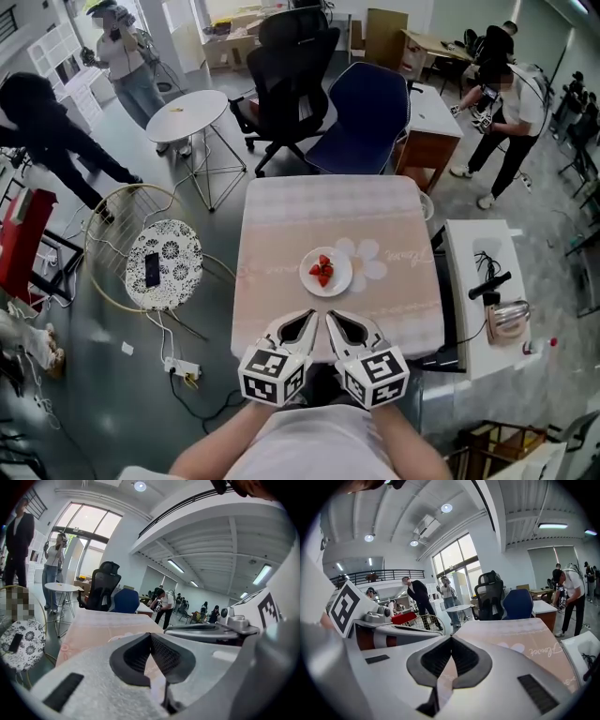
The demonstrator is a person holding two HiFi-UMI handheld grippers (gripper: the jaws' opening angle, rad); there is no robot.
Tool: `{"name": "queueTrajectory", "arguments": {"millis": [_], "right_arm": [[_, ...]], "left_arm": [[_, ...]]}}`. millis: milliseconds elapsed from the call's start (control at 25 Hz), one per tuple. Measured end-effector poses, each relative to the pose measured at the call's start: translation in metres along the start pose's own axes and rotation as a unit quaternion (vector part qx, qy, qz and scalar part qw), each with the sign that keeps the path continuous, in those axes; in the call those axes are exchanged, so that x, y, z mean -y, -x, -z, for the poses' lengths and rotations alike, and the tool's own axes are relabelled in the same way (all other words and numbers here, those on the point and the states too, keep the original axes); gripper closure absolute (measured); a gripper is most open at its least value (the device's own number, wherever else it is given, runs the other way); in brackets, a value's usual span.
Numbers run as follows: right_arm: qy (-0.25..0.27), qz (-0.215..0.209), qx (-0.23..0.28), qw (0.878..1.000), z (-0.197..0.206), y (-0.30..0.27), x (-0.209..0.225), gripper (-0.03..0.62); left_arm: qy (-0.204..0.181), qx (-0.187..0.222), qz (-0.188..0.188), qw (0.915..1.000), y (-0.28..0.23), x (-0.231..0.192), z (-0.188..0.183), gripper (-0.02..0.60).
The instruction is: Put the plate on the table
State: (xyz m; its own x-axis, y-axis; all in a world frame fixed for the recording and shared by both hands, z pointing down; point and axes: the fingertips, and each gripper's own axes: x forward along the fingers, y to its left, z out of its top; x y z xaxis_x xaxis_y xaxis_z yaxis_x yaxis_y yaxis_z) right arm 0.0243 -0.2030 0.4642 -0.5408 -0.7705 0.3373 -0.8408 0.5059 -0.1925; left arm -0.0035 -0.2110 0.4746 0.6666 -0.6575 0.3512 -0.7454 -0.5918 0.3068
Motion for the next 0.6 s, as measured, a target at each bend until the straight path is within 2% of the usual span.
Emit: {"name": "queueTrajectory", "arguments": {"millis": [600], "right_arm": [[0.007,0.017,0.005,1.0,0.018,0.022,-0.035,0.591]], "left_arm": [[-0.029,0.002,0.006,0.9996,0.039,0.013,0.018,0.577]]}}
